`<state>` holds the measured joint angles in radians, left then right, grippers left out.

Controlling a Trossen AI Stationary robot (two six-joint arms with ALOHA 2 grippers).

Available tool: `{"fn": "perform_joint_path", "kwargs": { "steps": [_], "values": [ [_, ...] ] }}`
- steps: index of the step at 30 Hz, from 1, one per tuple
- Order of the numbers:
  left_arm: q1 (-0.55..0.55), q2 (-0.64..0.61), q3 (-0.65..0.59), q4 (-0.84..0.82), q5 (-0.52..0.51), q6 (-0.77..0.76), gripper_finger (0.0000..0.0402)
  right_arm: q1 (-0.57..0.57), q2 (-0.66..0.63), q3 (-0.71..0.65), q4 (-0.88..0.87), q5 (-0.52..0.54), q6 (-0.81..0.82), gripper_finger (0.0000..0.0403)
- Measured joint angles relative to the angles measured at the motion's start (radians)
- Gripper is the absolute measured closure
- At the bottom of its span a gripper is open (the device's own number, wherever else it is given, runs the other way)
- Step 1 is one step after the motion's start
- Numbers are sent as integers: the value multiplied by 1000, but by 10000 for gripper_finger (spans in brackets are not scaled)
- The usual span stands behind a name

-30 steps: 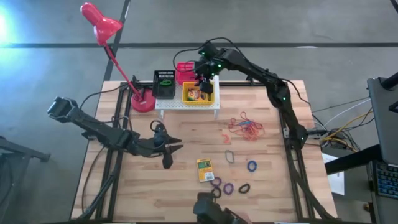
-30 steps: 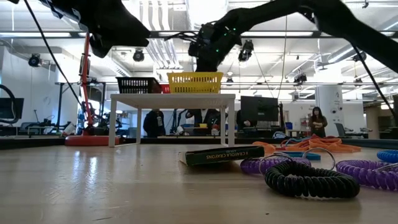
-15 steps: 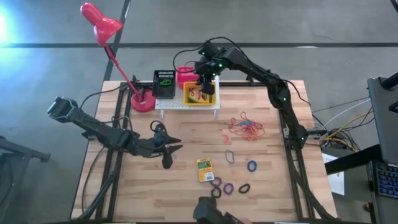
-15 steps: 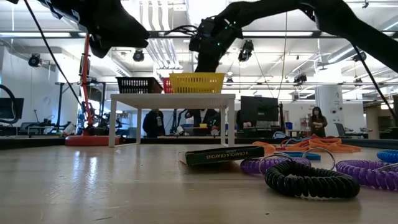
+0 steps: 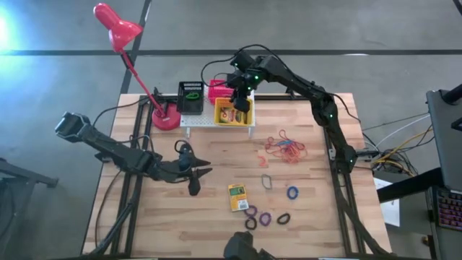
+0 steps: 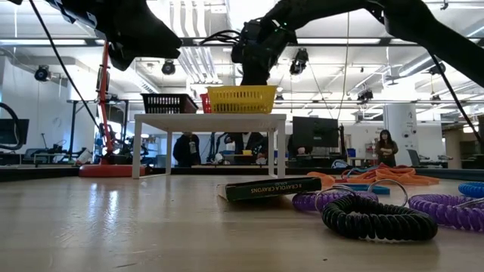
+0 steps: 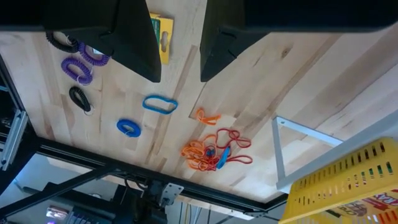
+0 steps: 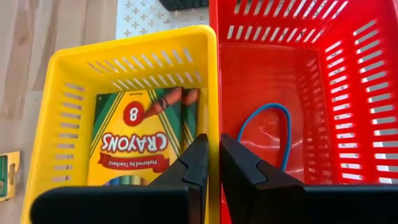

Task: Pick & Place Office Desk Supplies
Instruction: Adjust the bins on the shelf

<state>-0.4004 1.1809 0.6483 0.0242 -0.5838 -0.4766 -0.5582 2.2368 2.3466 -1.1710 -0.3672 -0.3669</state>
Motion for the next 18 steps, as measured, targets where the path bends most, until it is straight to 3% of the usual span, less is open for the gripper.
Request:
{"fn": "perform_joint_path", "kwargs": {
  "steps": [9, 18],
  "values": [
    [0, 0, 0, 0, 0, -1, 284, 1, 4, -1, 38, 1, -4, 367],
    [0, 0, 0, 1, 0, -5, 284, 2, 4, -1, 52, 1, -6, 290]
  ]
}}
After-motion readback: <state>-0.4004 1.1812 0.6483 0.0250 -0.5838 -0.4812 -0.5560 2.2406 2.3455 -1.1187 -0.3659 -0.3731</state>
